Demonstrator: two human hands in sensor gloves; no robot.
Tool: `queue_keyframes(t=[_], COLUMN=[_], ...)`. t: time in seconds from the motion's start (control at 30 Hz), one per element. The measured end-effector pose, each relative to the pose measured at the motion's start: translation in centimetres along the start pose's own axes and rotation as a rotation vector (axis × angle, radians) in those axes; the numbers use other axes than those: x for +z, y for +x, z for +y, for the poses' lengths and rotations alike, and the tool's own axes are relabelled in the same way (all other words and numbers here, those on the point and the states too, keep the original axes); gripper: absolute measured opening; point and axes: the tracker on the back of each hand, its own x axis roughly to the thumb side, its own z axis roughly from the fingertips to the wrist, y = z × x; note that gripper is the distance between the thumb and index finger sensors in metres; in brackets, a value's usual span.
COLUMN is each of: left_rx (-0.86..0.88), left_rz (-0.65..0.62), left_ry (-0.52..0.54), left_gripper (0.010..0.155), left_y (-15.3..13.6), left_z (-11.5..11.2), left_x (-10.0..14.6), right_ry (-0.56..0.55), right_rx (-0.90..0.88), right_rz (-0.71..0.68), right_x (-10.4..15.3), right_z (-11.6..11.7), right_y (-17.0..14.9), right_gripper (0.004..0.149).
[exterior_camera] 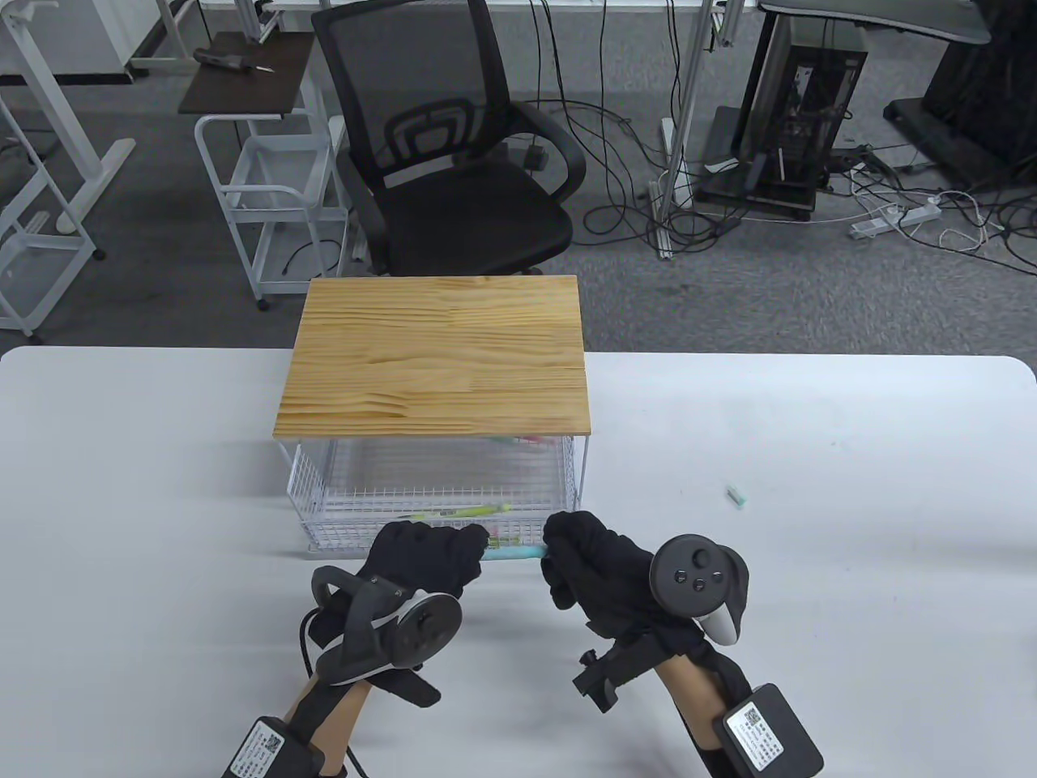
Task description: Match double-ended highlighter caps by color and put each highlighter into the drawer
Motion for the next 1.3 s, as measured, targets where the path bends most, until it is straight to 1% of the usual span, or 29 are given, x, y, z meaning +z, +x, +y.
queue_keyframes(t=[0.1, 0.23, 0.37, 0.43, 0.47, 0.53, 0.63, 0.7, 0.73, 0.83, 0.9, 0.93, 1.03, 1.17, 1.23, 1.3], left_rx=[0.022, 0.104, 0.295, 0.455, 0.579, 0.797, 1.104, 1.228, 1.262, 1.377, 1.463, 1.510, 1.521, 1.469, 1.422, 1.351], left_rz=[0.011, 0.046, 0.171, 0.232, 0.268, 0.298, 0.278, 0.276, 0.281, 0.330, 0.322, 0.315, 0.334, 0.347, 0.336, 0.313], left_ry=[-0.011, 0.002, 0.014, 0.006, 0.003, -0.023, -0.087, -0.120, -0.122, -0.068, -0.081, -0.093, -0.074, -0.007, 0.022, 0.045], left_gripper=[0.048, 0.049, 0.065, 0.071, 0.072, 0.070, 0.066, 0.064, 0.063, 0.056, 0.052, 0.051, 0.049, 0.048, 0.047, 0.047], left_y=[-0.4, -1.4, -3.6, -4.7, -5.3, -5.7, -5.5, -5.0, -4.9, -5.0, -5.2, -5.2, -5.2, -4.8, -4.7, -4.9], left_z=[0.3, 0.4, -0.1, -0.5, -0.8, -1.4, -2.5, -3.1, -3.3, -3.6, -3.7, -3.8, -3.8, -3.4, -3.0, -2.3], left_x=[0.0, 0.0, 0.2, 0.2, 0.2, 0.2, -0.1, -0.3, -0.3, -0.2, -0.2, -0.2, -0.1, 0.0, 0.0, 0.1], right_ry=[-0.004, -0.024, -0.116, -0.161, -0.169, -0.142, -0.095, -0.052, -0.036, -0.012, 0.021, 0.018, 0.036, 0.047, 0.042, 0.012], right_rx=[0.047, 0.014, -0.002, -0.056, -0.107, -0.181, -0.235, -0.267, -0.277, -0.228, -0.202, -0.194, -0.179, -0.149, -0.077, 0.065], right_rz=[-0.016, -0.007, 0.020, 0.043, 0.055, 0.060, 0.049, 0.049, 0.060, 0.060, 0.058, 0.055, 0.057, 0.053, 0.048, 0.055], right_x=[0.0, -0.2, 0.0, 0.1, 0.2, 0.1, -0.2, -0.2, -0.2, -0.3, -0.3, -0.2, -0.3, -0.3, -0.3, -0.5], right_z=[-0.3, -0.7, -2.0, -2.4, -2.5, -2.2, -1.3, -0.5, 0.0, 0.5, 0.9, 1.1, 1.6, 1.9, 1.4, -0.1], right_y=[0.4, 0.6, 0.2, -0.3, -0.5, -0.8, -0.9, -0.9, -0.9, -1.0, -0.9, -0.9, -0.9, -0.9, -0.8, -0.8], right_gripper=[0.044, 0.044, 0.043, 0.044, 0.044, 0.044, 0.045, 0.046, 0.047, 0.047, 0.047, 0.047, 0.048, 0.049, 0.053, 0.057])
